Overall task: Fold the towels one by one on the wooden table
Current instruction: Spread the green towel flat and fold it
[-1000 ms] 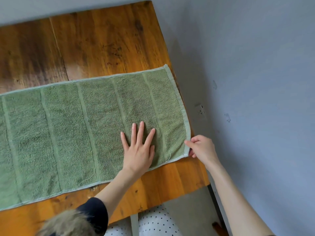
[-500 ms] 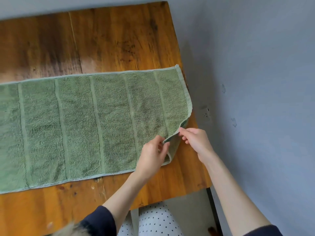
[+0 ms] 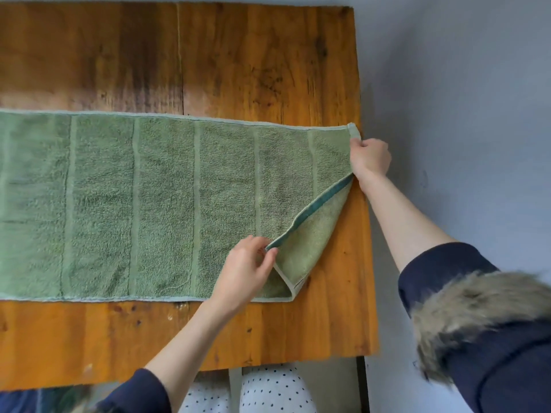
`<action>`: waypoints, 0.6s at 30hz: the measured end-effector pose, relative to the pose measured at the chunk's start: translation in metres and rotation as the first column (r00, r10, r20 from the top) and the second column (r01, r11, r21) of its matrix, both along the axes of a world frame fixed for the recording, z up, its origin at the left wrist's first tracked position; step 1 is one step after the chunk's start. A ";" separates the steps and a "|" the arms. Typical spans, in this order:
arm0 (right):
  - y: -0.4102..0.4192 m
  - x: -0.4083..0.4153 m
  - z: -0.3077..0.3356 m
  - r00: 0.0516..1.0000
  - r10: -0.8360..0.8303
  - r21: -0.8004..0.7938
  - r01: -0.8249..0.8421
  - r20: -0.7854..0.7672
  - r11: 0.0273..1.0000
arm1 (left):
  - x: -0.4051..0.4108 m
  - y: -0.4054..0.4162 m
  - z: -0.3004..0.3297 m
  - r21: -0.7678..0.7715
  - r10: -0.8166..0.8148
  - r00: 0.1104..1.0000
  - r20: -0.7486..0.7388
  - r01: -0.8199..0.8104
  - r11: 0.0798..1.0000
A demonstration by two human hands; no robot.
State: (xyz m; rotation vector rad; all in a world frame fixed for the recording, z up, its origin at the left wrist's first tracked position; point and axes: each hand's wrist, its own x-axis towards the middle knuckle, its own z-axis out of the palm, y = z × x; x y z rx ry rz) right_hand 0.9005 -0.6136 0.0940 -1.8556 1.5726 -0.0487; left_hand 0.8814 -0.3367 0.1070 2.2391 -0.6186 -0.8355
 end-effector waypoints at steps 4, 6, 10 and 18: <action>-0.009 0.018 -0.006 0.999 0.029 -0.055 -0.030 -0.023 0.998 | 0.007 0.004 -0.004 0.004 0.032 0.999 0.003 -0.032 0.999; -0.015 0.020 -0.007 0.998 0.042 -0.060 -0.045 -0.051 0.997 | 0.007 0.002 -0.005 0.002 0.025 1.000 -0.008 -0.025 1.000; -0.033 0.012 -0.006 1.000 -0.025 -0.028 0.025 -0.016 0.999 | 0.006 -0.010 -0.006 0.004 -0.044 0.997 -0.057 0.044 0.999; -0.068 -0.022 0.005 0.992 -0.089 -0.084 0.081 -0.090 0.993 | -0.005 -0.050 -0.004 0.003 -0.177 0.973 -0.148 0.180 0.984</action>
